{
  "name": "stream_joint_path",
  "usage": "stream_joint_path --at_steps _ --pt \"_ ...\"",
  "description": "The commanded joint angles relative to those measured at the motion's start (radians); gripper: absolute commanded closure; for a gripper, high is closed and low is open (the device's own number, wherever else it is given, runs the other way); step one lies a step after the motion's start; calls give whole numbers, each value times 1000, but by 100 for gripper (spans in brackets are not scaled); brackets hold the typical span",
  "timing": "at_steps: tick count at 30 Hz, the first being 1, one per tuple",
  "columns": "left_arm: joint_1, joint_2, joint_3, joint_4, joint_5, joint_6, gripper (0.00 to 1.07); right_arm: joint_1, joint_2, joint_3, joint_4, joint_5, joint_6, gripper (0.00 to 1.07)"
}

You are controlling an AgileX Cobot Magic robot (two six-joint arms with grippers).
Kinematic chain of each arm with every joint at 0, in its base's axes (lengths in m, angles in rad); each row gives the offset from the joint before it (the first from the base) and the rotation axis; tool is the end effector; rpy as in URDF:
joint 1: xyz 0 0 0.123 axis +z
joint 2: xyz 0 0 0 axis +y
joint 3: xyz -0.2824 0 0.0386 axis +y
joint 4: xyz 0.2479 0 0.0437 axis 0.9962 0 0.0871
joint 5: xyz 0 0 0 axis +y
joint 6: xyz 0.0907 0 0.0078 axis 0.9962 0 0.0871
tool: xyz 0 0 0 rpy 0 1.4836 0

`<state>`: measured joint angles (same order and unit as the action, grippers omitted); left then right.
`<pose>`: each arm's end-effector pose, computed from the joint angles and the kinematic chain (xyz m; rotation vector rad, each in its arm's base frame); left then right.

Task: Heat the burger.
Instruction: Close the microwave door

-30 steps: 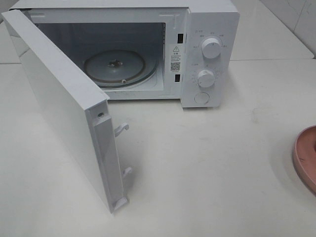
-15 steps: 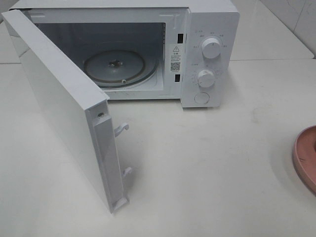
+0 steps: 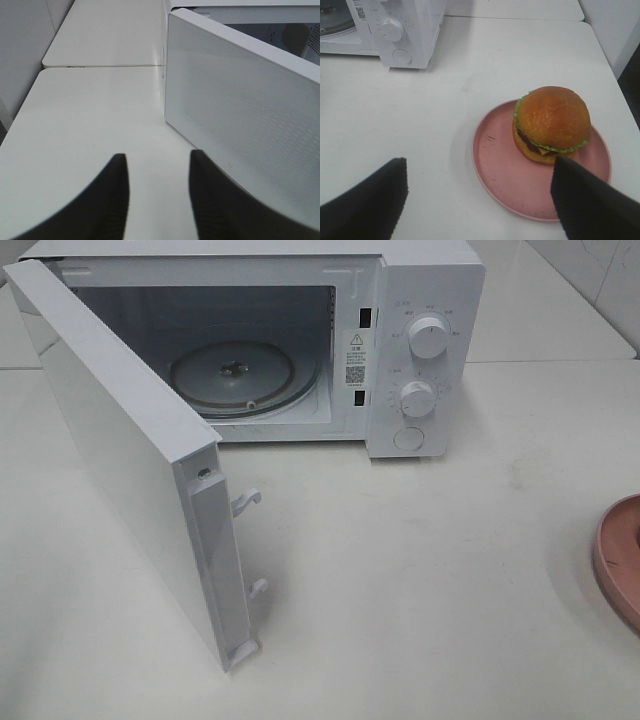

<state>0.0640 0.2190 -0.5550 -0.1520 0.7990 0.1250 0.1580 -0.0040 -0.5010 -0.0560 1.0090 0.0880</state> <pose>0.0372 -0.0075 0.3122 0.0282 1.9386 -0.0506 -0.0029 -0.0048 0.2818 -0.0685 1.9864 0.0928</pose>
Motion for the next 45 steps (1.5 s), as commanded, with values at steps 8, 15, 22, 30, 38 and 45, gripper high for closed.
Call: stream_joint_path --at_steps 8,15,22,30,38,45 --pt "-2 209 33 -42 -286 2 107 -6 -32 2 -4 -13 -13 31" --pt "-2 264 163 -43 -591 2 107 -6 -32 2 -4 -13 -13 31" --pt "-2 367 338 -39 -1054 -2 107 -6 -32 2 -4 -13 -13 31" --pt "-2 554 358 61 -1243 -48 107 -6 -32 2 -4 -13 -13 31" --pt "-2 735 358 270 -1382 -216 107 -6 -32 2 -4 -13 -13 31" --pt "-2 921 331 528 -1546 -390 107 -6 -32 2 -4 -13 -13 31"
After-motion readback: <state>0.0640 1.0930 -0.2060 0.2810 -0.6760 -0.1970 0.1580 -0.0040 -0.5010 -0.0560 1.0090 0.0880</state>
